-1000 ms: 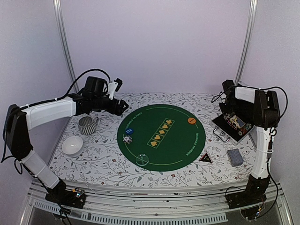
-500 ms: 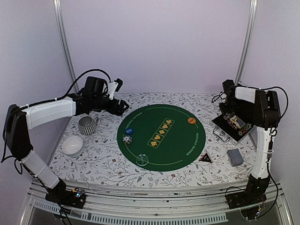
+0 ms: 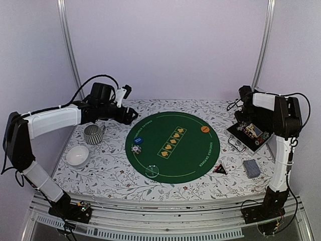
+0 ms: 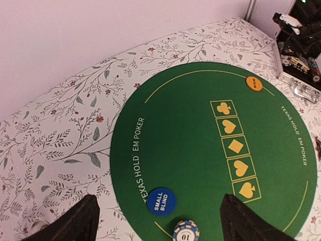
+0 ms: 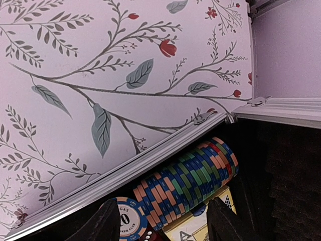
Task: Distribute texas hold em gaming equipment
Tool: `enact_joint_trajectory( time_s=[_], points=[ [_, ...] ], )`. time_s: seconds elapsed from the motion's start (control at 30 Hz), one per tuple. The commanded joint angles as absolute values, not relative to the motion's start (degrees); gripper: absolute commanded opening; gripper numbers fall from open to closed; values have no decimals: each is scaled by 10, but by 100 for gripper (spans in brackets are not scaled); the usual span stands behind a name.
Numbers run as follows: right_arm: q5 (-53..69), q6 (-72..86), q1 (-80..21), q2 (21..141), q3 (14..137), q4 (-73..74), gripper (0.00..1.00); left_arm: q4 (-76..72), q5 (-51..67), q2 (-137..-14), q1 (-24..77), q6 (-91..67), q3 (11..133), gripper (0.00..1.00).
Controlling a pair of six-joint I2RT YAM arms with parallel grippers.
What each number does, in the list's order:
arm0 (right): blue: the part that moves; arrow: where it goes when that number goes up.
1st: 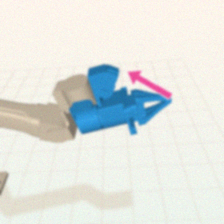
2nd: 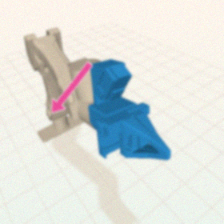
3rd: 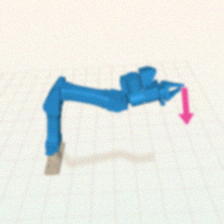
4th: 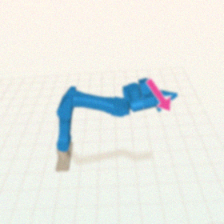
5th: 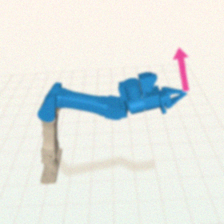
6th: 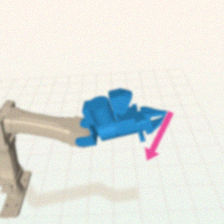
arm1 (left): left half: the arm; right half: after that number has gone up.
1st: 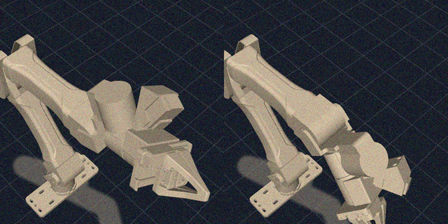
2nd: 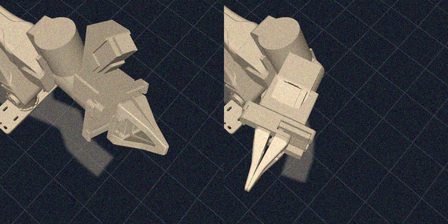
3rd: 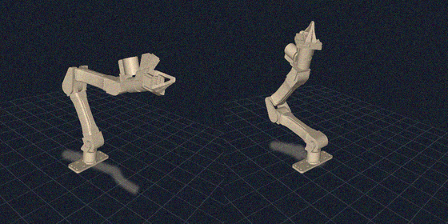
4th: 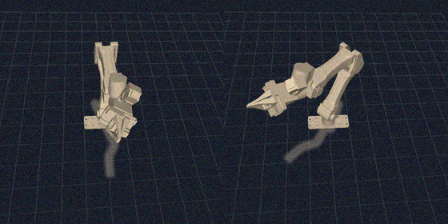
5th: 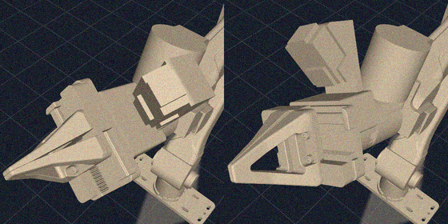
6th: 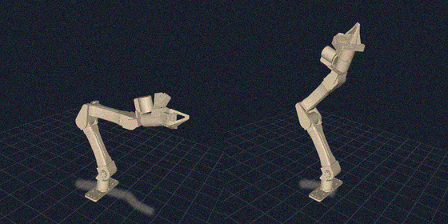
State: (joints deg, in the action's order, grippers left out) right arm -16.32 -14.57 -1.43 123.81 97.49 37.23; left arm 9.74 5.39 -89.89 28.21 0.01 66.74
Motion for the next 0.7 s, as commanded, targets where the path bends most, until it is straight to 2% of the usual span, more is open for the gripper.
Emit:
enact_joint_trajectory(
  time_s=[0.0, 0.3, 0.43, 0.5, 0.57, 0.67],
  points=[
    [-178, -155, -10, 1224, 969, 373, 61, 89, 62, -882, 275, 8, 659, 86],
    [-139, -115, -14, 1177, 965, 422, 59, 89, 65, -880, 274, 9, 658, 86],
    [-123, -83, -26, 1160, 918, 414, 59, 89, 68, -879, 274, 9, 657, 86],
    [-153, -91, -37, 1167, 897, 407, 59, 88, 69, -878, 274, 9, 657, 86],
    [-189, -99, -47, 1187, 898, 419, 61, 87, 71, -878, 275, 9, 656, 86],
    [-234, -105, -54, 1209, 907, 428, 73, 88, 76, -877, 274, 9, 656, 86]
  ],
)
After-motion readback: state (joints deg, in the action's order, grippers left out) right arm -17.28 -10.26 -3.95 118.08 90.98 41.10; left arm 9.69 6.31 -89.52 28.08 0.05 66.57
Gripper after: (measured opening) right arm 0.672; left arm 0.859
